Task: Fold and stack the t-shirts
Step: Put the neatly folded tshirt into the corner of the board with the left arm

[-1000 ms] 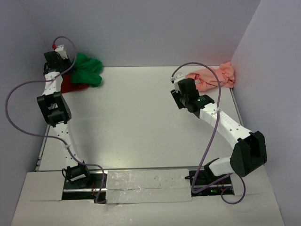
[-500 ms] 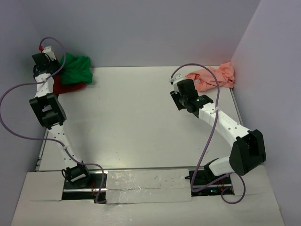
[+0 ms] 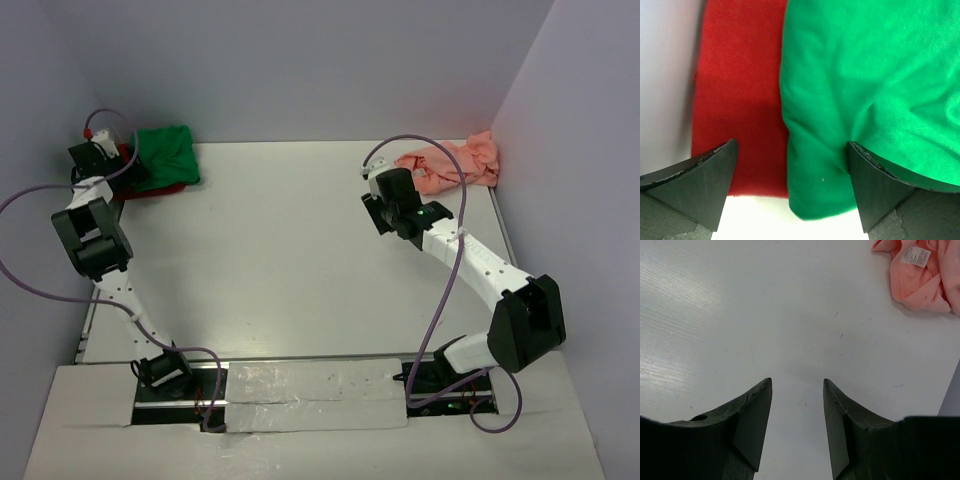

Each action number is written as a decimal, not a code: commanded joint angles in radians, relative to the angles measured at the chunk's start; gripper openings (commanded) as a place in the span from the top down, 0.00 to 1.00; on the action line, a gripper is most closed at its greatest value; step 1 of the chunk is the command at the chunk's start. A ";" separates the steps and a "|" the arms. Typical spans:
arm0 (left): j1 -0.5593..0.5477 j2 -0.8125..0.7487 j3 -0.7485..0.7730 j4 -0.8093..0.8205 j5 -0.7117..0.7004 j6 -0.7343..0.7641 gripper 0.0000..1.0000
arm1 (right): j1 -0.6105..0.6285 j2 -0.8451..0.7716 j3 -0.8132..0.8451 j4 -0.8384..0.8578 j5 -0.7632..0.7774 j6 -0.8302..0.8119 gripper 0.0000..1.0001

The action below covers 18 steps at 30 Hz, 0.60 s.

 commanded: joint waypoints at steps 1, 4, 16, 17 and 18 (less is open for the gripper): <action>0.004 -0.122 -0.102 0.133 -0.003 0.023 0.01 | -0.006 -0.012 0.029 -0.009 -0.016 0.014 0.47; 0.006 -0.234 -0.256 0.253 -0.022 0.025 0.01 | -0.004 -0.015 0.021 -0.004 -0.016 0.016 0.48; -0.054 -0.745 -0.562 0.525 0.082 -0.084 0.01 | 0.037 -0.114 -0.056 0.108 0.020 -0.015 0.47; -0.060 -0.765 -0.567 0.503 0.127 -0.093 0.01 | 0.037 -0.124 -0.053 0.103 0.016 -0.015 0.47; -0.066 -0.818 -0.587 0.439 0.156 -0.092 0.01 | 0.037 -0.148 -0.050 0.103 0.007 -0.016 0.46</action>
